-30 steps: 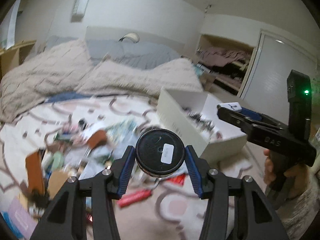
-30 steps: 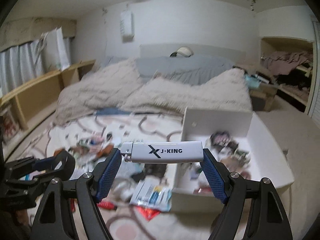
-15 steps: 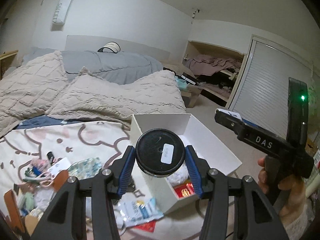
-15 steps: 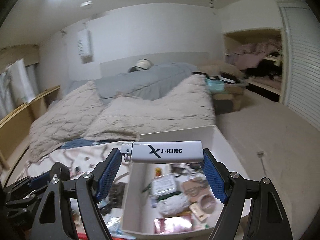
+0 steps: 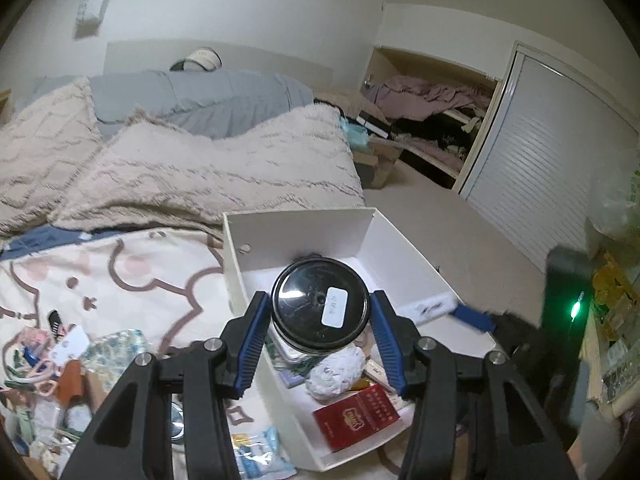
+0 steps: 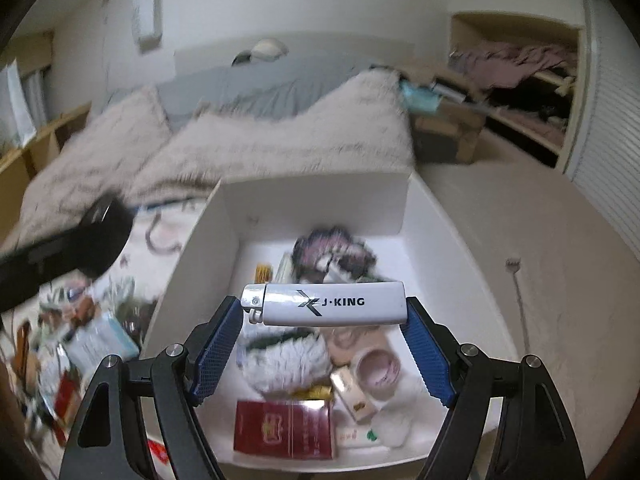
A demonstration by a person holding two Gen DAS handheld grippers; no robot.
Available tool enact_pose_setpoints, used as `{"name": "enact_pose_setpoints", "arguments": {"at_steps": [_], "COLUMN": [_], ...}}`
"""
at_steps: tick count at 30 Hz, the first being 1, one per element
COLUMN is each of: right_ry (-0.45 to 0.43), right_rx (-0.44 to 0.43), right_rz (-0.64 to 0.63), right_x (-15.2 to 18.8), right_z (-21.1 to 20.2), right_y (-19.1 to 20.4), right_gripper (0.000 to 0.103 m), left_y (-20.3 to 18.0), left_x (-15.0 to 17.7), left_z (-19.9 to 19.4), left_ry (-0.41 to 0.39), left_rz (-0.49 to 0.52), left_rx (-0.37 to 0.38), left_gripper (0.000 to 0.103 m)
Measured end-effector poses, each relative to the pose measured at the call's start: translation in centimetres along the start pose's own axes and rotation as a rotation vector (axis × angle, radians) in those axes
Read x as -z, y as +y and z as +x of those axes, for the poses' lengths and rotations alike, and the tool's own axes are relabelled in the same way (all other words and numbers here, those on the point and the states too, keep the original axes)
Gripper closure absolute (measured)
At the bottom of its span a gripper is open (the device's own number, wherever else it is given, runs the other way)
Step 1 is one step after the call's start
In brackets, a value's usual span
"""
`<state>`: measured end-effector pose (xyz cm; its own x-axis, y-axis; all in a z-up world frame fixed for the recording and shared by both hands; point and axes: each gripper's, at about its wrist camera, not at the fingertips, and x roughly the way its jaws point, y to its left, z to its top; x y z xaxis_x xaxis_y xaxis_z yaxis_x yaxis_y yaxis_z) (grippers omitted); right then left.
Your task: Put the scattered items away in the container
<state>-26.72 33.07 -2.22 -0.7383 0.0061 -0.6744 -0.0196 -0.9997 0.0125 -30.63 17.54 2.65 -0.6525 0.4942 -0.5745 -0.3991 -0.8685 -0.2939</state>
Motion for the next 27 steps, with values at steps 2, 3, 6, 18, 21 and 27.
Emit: {"name": "enact_pose_setpoints", "arguments": {"at_steps": [2, 3, 6, 18, 21, 27], "right_ry": [0.022, 0.029, 0.044, 0.099, 0.098, 0.076], "right_rx": [-0.016, -0.017, -0.009, -0.005, 0.009, 0.015], "right_rz": [-0.007, -0.015, -0.027, -0.005, -0.016, -0.020], "right_x": [0.6, 0.8, 1.4, 2.8, 2.8, 2.9], "right_z": [0.4, 0.4, 0.5, 1.0, 0.8, -0.1], "right_y": [0.1, 0.1, 0.2, -0.9, -0.9, -1.7], "right_gripper": [0.023, 0.023, 0.023, 0.022, 0.008, 0.006], "left_y": [-0.4, -0.6, -1.1, -2.6, -3.1, -3.9], "left_x": [-0.1, -0.2, -0.4, -0.7, -0.7, -0.6], "left_z": [0.7, 1.1, 1.9, 5.5, 6.6, 8.5], "left_ry": [0.017, 0.025, 0.046, 0.142, 0.172, 0.219], "left_rz": [0.000, 0.002, 0.005, 0.012, 0.018, 0.049], "left_rx": [0.001, 0.000, -0.004, -0.022, -0.019, -0.032], "left_gripper": [0.052, 0.052, 0.052, 0.052, 0.052, 0.052]}}
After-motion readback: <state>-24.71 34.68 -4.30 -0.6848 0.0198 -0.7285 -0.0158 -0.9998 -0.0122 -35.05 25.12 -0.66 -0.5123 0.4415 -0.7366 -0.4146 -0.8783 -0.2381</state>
